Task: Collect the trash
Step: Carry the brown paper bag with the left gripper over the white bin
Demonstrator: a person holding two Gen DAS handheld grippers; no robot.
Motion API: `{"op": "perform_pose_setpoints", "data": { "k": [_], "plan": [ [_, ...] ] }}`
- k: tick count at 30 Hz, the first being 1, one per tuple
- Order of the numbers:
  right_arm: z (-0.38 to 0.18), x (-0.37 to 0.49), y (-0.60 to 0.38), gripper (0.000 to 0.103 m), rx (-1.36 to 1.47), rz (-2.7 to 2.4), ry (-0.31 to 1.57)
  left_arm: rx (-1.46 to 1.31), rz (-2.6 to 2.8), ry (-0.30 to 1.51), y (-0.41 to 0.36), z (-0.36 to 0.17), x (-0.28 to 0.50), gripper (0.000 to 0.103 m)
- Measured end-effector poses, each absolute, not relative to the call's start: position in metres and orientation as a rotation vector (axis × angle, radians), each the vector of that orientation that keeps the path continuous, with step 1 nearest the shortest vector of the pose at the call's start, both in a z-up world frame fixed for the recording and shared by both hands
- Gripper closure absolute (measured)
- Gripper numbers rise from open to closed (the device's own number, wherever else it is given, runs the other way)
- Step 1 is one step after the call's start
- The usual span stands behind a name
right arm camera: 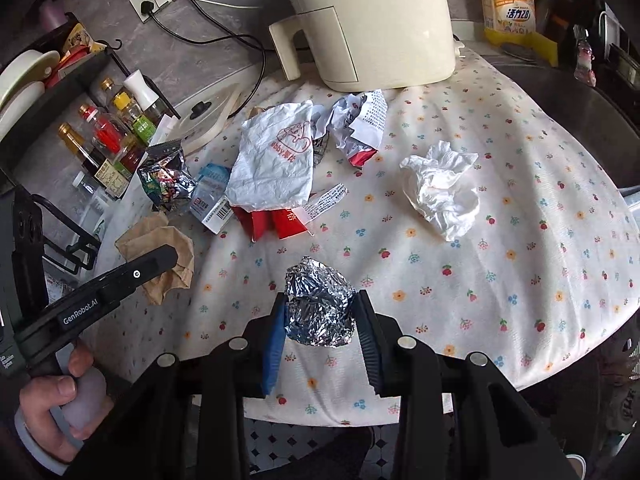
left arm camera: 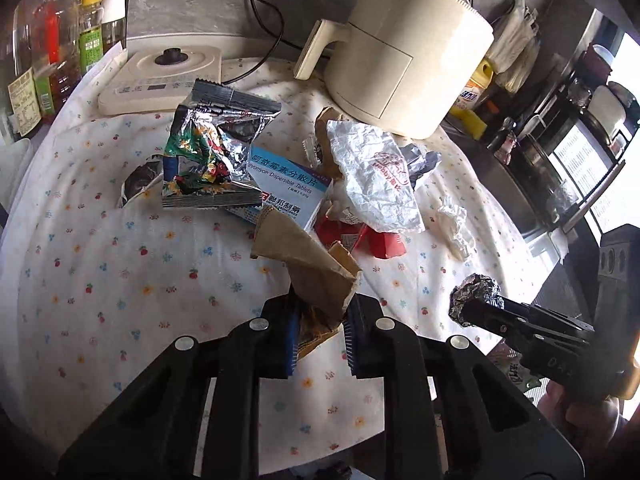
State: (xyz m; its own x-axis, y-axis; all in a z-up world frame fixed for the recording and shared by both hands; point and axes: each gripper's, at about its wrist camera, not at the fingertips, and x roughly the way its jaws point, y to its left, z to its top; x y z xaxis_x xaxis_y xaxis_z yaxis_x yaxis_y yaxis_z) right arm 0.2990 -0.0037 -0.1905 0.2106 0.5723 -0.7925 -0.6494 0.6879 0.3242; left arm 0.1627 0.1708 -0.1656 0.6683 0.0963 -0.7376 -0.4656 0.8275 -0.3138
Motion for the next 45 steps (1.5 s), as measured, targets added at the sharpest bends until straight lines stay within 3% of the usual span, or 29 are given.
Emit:
{"op": "perform_pose_setpoints", "data": {
  "k": [6, 16, 45],
  "plan": [
    [-0.165, 0.286, -0.05, 0.069, -0.066, 0.872, 0.994, -0.469, 0.396, 0.713, 0.126, -0.13, 0.133, 0.085],
    [-0.152, 0.256, -0.133, 0.069, -0.04, 0.851, 0.984, -0.464, 0.377, 0.682, 0.044, -0.117, 0.098, 0.085],
    [-0.22, 0.2, -0.421, 0.067, 0.099, 0.422, 1.103, -0.351, -0.022, 0.882, -0.179, -0.179, 0.129, 0.085]
  ]
}}
